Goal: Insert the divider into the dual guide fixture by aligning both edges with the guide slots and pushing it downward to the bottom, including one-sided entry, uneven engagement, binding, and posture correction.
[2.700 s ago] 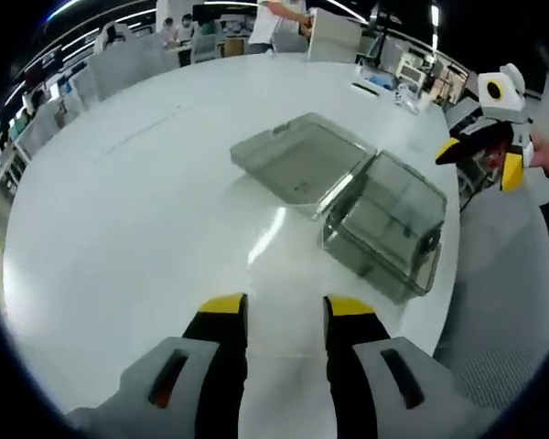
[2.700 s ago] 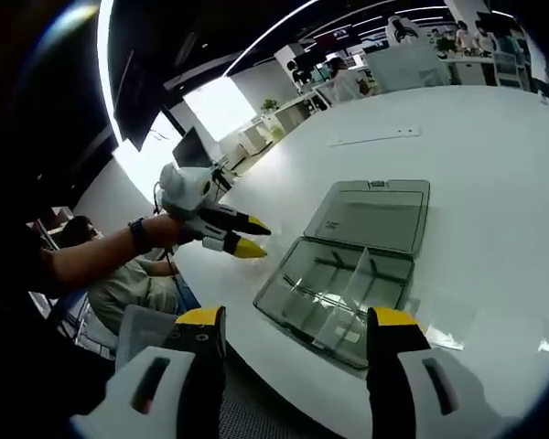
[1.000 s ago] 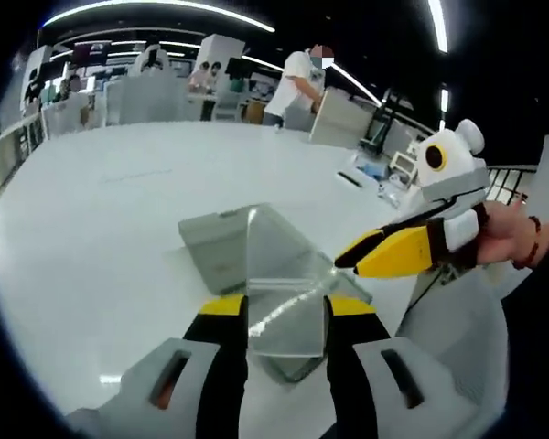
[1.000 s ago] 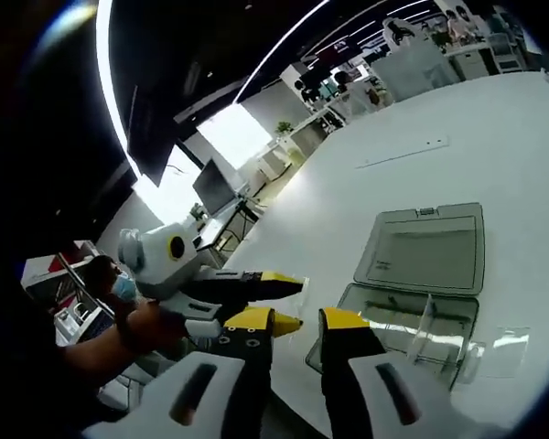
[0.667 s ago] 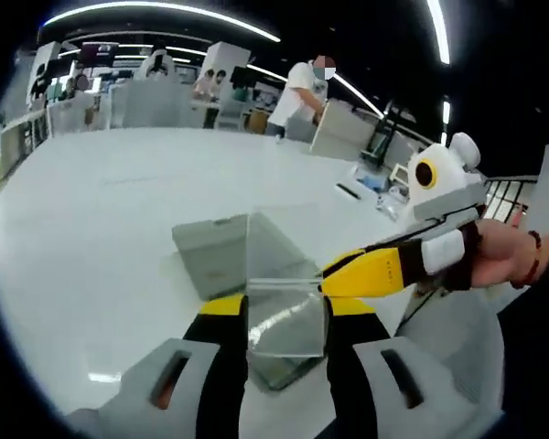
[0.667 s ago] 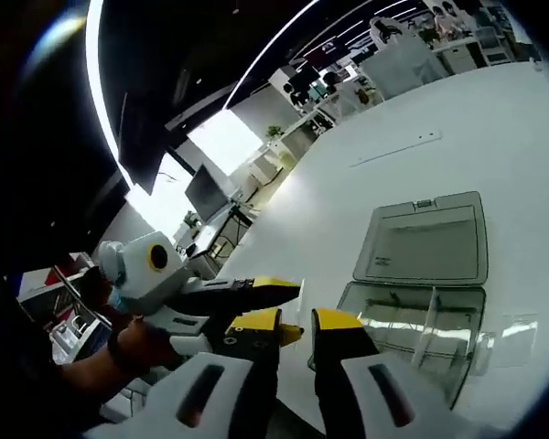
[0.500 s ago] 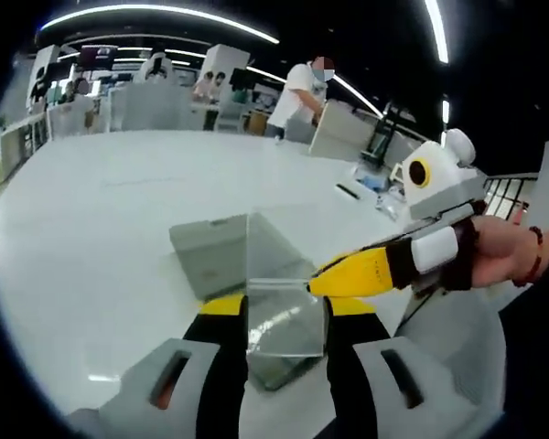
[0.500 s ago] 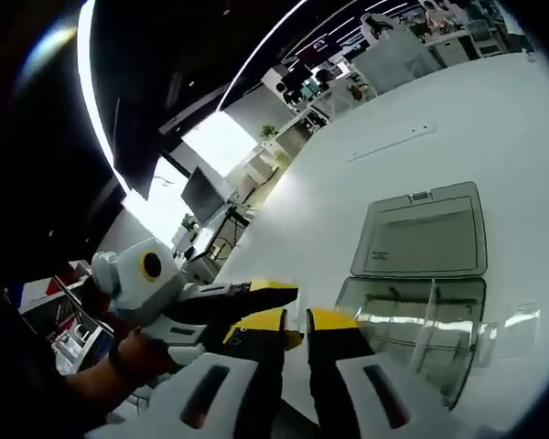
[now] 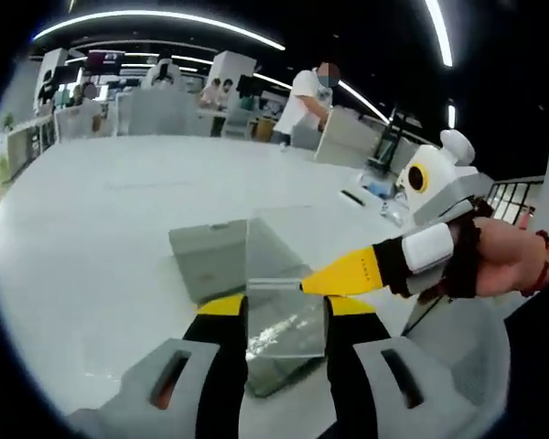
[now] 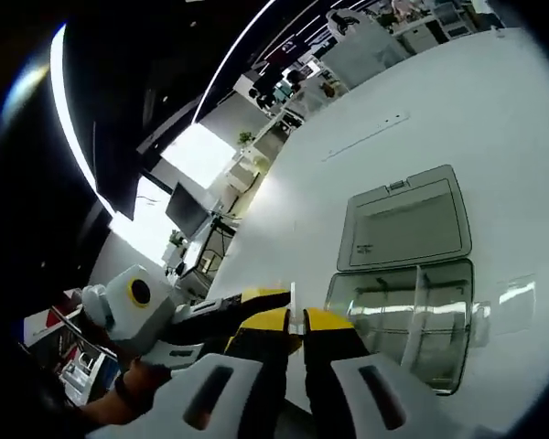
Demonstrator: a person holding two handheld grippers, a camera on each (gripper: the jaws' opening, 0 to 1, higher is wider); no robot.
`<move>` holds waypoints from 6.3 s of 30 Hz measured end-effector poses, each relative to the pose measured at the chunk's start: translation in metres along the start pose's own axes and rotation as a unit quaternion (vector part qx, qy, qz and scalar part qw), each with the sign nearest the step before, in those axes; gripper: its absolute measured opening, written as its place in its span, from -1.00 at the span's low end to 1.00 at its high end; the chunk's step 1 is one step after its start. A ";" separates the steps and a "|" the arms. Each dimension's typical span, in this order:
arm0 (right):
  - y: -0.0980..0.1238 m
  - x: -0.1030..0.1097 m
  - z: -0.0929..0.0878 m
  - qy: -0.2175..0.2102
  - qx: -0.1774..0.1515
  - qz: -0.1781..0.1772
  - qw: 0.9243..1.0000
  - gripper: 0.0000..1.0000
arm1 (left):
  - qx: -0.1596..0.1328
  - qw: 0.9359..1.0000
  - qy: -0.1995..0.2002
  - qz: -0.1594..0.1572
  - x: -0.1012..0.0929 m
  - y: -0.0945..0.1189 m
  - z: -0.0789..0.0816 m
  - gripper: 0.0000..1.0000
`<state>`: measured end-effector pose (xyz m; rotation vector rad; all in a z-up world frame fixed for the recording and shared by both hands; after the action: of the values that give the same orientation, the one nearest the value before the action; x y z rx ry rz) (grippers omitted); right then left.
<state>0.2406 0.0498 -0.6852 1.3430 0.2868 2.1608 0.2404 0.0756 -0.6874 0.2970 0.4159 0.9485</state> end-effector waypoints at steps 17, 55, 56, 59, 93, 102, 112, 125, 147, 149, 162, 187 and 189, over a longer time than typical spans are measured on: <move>0.004 -0.001 0.005 -0.020 -0.004 -0.008 1.000 -1.00 | -0.009 1.000 0.002 -0.027 -0.012 0.003 -0.004 -0.31; -0.002 -0.044 -0.008 -0.042 0.095 -0.139 0.985 -1.00 | -0.002 0.999 -0.051 -0.002 0.004 0.041 -0.031 -0.03; -0.003 -0.046 -0.007 -0.036 0.095 -0.145 0.984 -1.00 | -0.002 0.999 -0.051 -0.002 0.004 0.041 -0.031 -0.03; -0.004 -0.046 -0.008 -0.043 0.100 -0.143 0.984 -1.00 | -0.001 0.999 -0.054 -0.005 0.003 0.039 -0.032 -0.03; -0.017 -0.029 -0.003 -0.120 0.039 -0.103 0.987 -1.00 | 0.128 0.930 -0.323 0.123 -0.025 -0.016 -0.017 -0.74; -0.021 -0.024 -0.006 -0.184 0.021 -0.074 0.980 -1.00 | 0.172 0.876 -0.420 0.163 -0.010 -0.011 -0.020 -0.83; -0.020 -0.022 -0.010 -0.278 0.008 -0.036 0.960 -1.00 | 0.180 0.831 -0.494 0.179 -0.004 -0.008 -0.017 -0.94; -0.016 -0.016 -0.009 -0.285 0.012 0.014 0.958 -0.91 | 0.155 0.835 -0.500 0.167 -0.005 -0.005 -0.011 -1.00; 0.003 -0.024 0.009 -0.173 -0.023 0.030 0.984 -0.53 | 0.140 0.953 -0.256 0.082 -0.005 0.005 -0.019 -1.00; 0.006 -0.025 0.010 -0.160 -0.028 0.029 0.986 -0.49 | 0.140 0.956 -0.244 0.077 -0.005 0.006 -0.018 -1.00; 0.010 -0.028 0.019 -0.147 -0.061 0.054 0.986 -0.02 | 0.115 0.980 -0.160 0.019 -0.022 0.010 -0.007 -1.00; 0.010 -0.032 0.025 -0.193 -0.085 0.062 0.976 -0.36 | 0.105 0.983 -0.151 -0.027 -0.040 0.005 -0.010 -0.78; 0.010 -0.033 0.026 -0.188 -0.085 0.060 0.977 -0.36 | 0.103 0.983 -0.151 -0.025 -0.041 0.003 -0.010 -0.81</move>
<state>0.2705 0.0199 -0.6931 1.6636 -0.1286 1.9193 0.2126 0.0440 -0.6862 0.6082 0.2402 0.7949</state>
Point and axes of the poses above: the point that each gripper's makers call its tool centre point, and the gripper's own axes: y roughly backward along the fingers, x roughly to its left, z roughly out of its top, the point moved 1 cm from there along y, roughly backward along the fingers, and after that the axes turned 6 degrees about -y, right-handed, at the moved point
